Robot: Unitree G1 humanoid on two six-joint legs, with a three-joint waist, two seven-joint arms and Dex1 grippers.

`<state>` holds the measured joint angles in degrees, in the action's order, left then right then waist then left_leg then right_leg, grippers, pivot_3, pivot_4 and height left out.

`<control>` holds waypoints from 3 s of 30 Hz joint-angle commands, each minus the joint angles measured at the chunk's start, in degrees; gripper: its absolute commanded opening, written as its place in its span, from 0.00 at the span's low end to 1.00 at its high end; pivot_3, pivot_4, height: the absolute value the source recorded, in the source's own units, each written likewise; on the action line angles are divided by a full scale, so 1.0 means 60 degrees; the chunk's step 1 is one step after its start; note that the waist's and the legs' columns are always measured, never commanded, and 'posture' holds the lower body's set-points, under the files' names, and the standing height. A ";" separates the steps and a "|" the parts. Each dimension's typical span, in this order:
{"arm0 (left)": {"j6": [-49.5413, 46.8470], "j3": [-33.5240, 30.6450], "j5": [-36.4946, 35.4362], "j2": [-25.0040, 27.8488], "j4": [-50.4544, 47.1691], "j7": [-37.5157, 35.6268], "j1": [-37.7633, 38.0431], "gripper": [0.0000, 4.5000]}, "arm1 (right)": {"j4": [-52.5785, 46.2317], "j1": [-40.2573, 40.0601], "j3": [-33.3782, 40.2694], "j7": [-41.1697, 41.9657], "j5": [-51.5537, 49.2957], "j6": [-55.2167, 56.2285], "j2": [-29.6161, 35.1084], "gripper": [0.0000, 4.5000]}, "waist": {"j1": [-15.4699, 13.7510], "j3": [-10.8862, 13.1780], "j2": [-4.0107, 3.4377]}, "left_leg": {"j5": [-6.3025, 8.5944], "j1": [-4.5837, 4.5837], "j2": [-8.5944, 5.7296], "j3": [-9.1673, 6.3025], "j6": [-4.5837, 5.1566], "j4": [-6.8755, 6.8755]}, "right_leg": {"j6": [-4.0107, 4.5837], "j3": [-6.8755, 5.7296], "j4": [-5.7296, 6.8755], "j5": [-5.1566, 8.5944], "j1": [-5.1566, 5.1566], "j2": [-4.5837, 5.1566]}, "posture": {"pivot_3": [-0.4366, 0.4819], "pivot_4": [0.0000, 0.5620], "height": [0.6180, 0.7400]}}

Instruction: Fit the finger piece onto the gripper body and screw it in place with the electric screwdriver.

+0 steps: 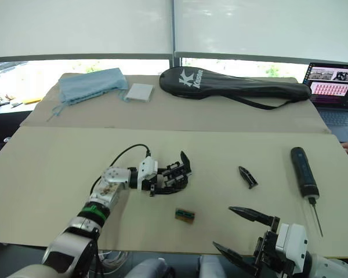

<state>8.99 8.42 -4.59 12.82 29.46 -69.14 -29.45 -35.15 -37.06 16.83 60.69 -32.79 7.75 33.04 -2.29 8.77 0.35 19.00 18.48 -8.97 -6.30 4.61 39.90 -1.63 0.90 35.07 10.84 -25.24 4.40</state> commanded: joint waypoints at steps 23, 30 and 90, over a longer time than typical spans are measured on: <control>-0.4639 0.1334 0.0476 0.0028 -0.5260 0.4144 0.1790 0.50 | 0.0053 -0.0084 0.0191 0.0479 -0.0059 0.0299 0.0102 1.00 | -0.0021 -0.0003 -0.0005 | 0.0037 -0.0010 0.0002 0.0001 -0.0072 -0.0002 | -0.0001 -0.0004 0.0002 0.0001 0.0006 -0.0002 | 0.48 0.27 1.00; -0.4788 0.1153 -0.0067 0.0507 -0.5236 0.3618 0.1685 1.00 | 0.0052 -0.0135 0.0172 0.0498 -0.0045 0.0284 0.0088 1.00 | -0.0021 -0.0006 -0.0009 | 0.0037 -0.0014 0.0001 0.0001 -0.0074 -0.0003 | -0.0002 -0.0004 0.0003 0.0001 0.0010 -0.0001 | 0.48 0.27 1.00; -0.1467 0.0334 0.0091 0.0135 -0.2214 0.0580 0.0307 0.52 | -0.0071 0.0005 0.0032 0.0078 0.0089 0.0113 0.0359 1.00 | 0.0088 0.0000 0.0003 | -0.0002 -0.0003 0.0002 0.0003 -0.0003 0.0002 | -0.0001 0.0002 0.0005 -0.0001 0.0000 -0.0002 | 0.48 0.27 1.00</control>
<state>2.74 10.60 -4.16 13.38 23.03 -69.28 -27.38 -35.20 -37.07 16.83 60.95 -32.10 8.16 34.90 -1.76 8.77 0.36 18.99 18.46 -8.95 -6.29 4.58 39.91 -1.64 0.91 35.10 10.84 -25.24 4.39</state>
